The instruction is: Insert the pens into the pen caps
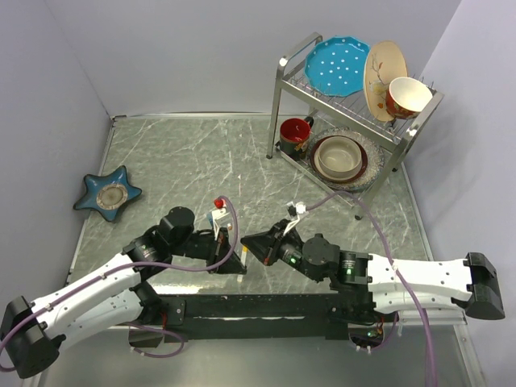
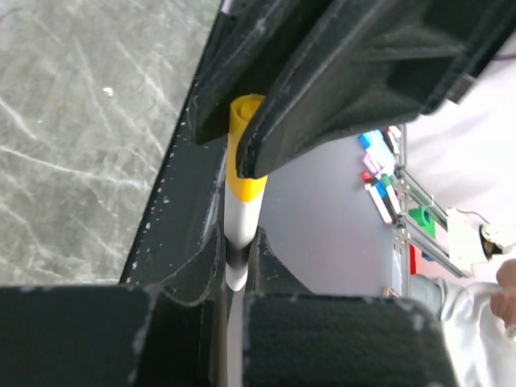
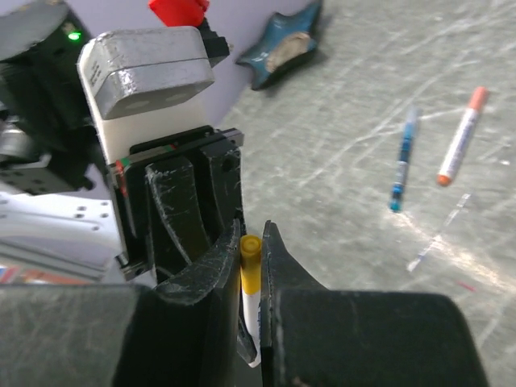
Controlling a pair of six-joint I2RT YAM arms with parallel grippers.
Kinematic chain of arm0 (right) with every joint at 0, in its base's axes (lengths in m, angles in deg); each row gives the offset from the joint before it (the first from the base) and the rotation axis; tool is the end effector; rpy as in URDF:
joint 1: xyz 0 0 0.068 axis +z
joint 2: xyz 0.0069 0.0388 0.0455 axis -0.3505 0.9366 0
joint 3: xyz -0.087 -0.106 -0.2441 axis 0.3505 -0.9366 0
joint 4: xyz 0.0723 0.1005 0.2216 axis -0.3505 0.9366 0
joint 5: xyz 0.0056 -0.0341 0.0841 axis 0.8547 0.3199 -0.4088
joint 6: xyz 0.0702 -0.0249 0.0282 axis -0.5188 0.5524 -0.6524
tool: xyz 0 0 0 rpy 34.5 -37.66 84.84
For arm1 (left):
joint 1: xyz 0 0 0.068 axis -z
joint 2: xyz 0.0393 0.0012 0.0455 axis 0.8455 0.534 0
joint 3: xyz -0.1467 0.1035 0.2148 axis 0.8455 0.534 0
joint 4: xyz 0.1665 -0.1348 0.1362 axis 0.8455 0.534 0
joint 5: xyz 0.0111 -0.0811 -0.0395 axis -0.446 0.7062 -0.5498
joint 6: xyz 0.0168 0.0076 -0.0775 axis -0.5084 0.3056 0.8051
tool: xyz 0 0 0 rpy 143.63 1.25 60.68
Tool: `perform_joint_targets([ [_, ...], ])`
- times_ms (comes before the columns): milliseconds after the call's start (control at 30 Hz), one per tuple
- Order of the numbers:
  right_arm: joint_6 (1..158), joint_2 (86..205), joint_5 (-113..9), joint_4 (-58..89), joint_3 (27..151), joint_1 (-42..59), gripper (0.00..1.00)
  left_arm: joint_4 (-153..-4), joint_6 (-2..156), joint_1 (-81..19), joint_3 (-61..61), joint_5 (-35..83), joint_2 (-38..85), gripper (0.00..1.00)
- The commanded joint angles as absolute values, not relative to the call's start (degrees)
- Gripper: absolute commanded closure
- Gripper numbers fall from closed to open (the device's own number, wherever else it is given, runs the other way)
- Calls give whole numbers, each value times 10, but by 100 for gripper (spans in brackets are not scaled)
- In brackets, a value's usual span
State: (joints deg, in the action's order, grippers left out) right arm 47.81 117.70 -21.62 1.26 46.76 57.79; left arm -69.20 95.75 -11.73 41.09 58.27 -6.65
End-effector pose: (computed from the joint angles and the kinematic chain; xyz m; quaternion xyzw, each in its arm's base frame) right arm 0.0743 0.2283 0.2919 -0.1246 0.7317 0.4802 0.4675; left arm 0.0985 -0.1691 0.2589 0.3103 0.7352 -0.5590 0.2252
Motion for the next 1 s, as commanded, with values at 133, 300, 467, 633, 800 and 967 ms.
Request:
perform_joint_targets([
  [133, 447, 1230, -461, 139, 441, 656, 100, -918, 959, -167, 338, 495, -88, 99],
  [300, 441, 1235, -446, 173, 455, 666, 100, -907, 954, -169, 328, 482, -87, 99],
  [467, 418, 1212, -283, 280, 561, 663, 94, -829, 935, -169, 326, 451, -120, 99],
  [633, 416, 1194, -97, 381, 671, 658, 59, -765, 977, -169, 358, 392, -195, 99],
  [800, 446, 1165, -60, 379, 688, 658, 35, -667, 1033, -169, 377, 252, -216, 99],
  [967, 438, 1129, -64, 357, 641, 658, 20, -557, 1097, -169, 357, 87, -169, 96],
])
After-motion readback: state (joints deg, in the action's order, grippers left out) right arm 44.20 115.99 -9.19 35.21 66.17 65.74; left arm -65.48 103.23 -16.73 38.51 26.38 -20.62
